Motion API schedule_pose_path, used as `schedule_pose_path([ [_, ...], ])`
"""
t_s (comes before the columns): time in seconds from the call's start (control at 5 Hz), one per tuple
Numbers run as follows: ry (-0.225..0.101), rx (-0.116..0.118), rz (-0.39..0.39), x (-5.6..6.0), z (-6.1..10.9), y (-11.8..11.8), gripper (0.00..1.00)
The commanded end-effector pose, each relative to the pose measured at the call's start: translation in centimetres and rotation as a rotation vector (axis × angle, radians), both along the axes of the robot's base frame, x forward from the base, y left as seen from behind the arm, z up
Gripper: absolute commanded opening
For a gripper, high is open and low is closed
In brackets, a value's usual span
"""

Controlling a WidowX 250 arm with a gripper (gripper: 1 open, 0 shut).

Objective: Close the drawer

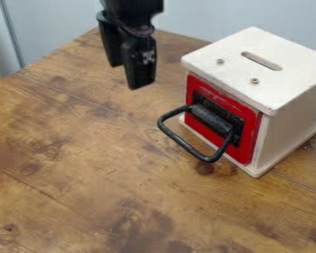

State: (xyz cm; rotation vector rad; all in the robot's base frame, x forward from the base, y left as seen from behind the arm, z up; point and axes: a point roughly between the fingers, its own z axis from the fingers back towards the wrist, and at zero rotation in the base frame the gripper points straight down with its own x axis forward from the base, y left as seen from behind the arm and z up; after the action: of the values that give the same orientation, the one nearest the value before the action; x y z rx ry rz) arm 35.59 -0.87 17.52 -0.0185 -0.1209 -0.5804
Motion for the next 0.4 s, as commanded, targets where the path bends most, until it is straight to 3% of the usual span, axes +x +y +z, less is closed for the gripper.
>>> schedule_pose_path([
  [0.0,-0.054,-0.021,-0.003,-0.21,2.13,0.83,1.0],
  [0.2,-0.035,-0.014,-0.001,0.2,1.63,1.09,1.0],
])
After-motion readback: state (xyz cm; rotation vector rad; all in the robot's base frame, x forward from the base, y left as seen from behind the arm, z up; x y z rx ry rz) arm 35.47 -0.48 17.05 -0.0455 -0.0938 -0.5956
